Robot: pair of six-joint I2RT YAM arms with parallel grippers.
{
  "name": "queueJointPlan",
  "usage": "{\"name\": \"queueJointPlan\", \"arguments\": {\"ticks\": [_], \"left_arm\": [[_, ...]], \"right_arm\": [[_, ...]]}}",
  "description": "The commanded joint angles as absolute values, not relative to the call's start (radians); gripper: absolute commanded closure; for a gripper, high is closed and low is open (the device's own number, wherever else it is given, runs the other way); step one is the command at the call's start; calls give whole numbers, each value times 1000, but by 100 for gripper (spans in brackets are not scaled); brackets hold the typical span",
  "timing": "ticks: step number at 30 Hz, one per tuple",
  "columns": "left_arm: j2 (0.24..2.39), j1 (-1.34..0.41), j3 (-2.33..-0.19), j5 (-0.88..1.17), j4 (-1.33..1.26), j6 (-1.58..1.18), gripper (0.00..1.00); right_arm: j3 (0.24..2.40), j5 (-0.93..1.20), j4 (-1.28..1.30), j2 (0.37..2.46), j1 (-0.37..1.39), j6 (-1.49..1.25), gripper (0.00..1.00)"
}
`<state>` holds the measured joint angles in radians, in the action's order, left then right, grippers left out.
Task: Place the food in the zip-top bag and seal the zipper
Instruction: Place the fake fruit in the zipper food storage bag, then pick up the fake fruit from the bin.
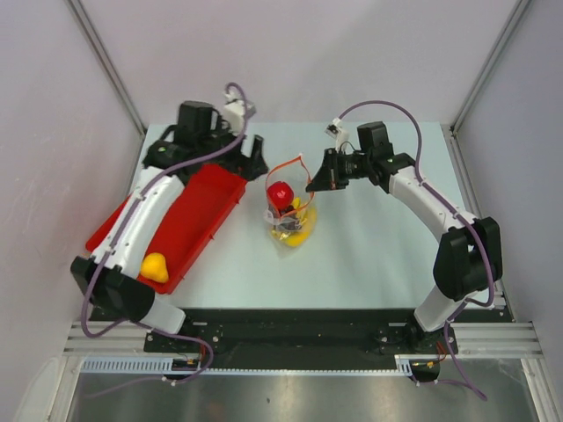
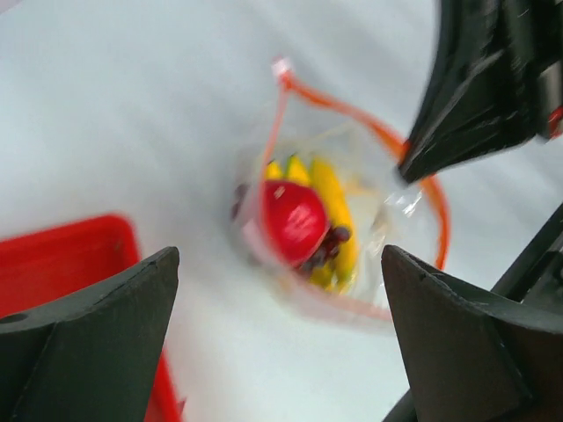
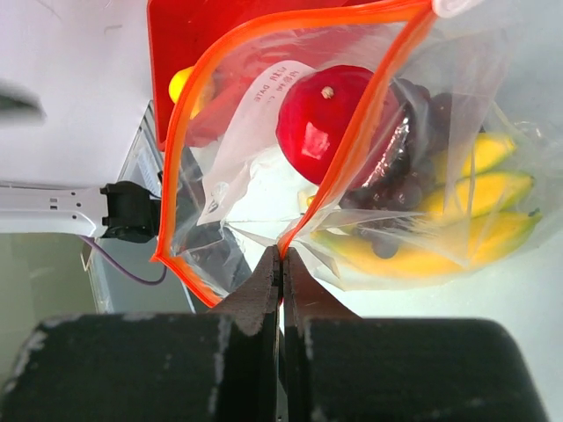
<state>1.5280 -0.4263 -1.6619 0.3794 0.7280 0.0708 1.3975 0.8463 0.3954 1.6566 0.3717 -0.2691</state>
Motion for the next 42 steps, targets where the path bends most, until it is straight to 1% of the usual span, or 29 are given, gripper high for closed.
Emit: {"name": "queueJointPlan", "arguments": {"ticks": [1,2,3,4,5,7,8,11,13,19,22,23,31,39,41,42], "left_arm": [[1396,-209,-1590,448,937,211,0],[1370,-114,-1568,457,1001,242,0],[1359,-73,-1550,475,1038,285,0],[1350,-36,-1511,476,1080,389,0],[1339,36,-1487,456,1151,435,0],[1332,102,-1413,434,1225,570,0],[1325,171,-1385,417,1270,596,0],[1318,281,-1275,333,1296,679,0],[1319,329,-1195,217,1257,692,0],[1341,360,-1071,31,1154,704,0],[1364,361,-1029,2,1092,716,0],[1365,360,-1022,-36,1074,719,0],[1443,359,-951,-43,954,707,0],[1494,359,-897,-18,907,698,0],[1497,359,-894,-11,899,695,8],[1499,356,-903,-9,913,692,18]], "right_arm": [[1440,867,406,1617,356,-245,100],[1440,873,408,1617,354,-241,100],[1440,874,408,1617,353,-238,100],[1440,877,413,1621,353,-235,100],[1440,880,413,1621,353,-232,100],[1440,885,420,1628,353,-221,100],[1440,888,425,1629,353,-218,100],[1440,891,434,1631,353,-206,100],[1440,894,440,1629,351,-199,100],[1440,907,440,1626,353,-195,100],[1439,911,440,1632,353,-201,100],[1440,913,437,1632,353,-202,100],[1440,917,419,1641,354,-209,100],[1440,902,428,1643,353,-210,100],[1440,899,430,1647,354,-215,100],[1440,896,428,1647,354,-216,100]]}}
